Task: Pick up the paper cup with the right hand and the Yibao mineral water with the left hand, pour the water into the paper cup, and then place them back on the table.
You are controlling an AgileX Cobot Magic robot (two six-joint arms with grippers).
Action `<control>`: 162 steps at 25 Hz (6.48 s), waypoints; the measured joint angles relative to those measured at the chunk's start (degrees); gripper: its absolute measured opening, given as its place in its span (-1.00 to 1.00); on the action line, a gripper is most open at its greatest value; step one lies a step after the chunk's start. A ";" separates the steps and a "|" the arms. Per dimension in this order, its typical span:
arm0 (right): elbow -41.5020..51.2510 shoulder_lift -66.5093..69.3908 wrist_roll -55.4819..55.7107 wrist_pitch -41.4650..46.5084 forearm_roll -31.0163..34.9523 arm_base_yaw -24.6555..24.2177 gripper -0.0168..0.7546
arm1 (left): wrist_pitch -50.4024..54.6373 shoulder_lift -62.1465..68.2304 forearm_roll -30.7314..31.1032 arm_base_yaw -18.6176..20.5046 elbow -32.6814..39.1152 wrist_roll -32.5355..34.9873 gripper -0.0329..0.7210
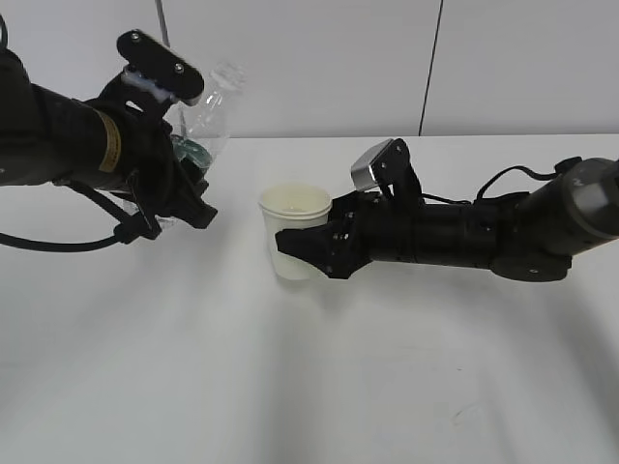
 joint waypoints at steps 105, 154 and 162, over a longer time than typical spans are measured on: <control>-0.09 6.79 -22.13 2.69 47.13 -9.25 0.45 | -67.12 33.77 -19.23 22.31 -1.28 8.90 0.02; 3.94 6.83 -23.54 -0.96 46.82 -9.25 0.62 | -66.97 33.77 -19.23 22.31 -1.28 8.90 0.02; 4.27 5.70 -23.54 4.86 45.64 -9.25 0.62 | -66.98 33.77 -19.23 22.31 -1.28 8.90 0.02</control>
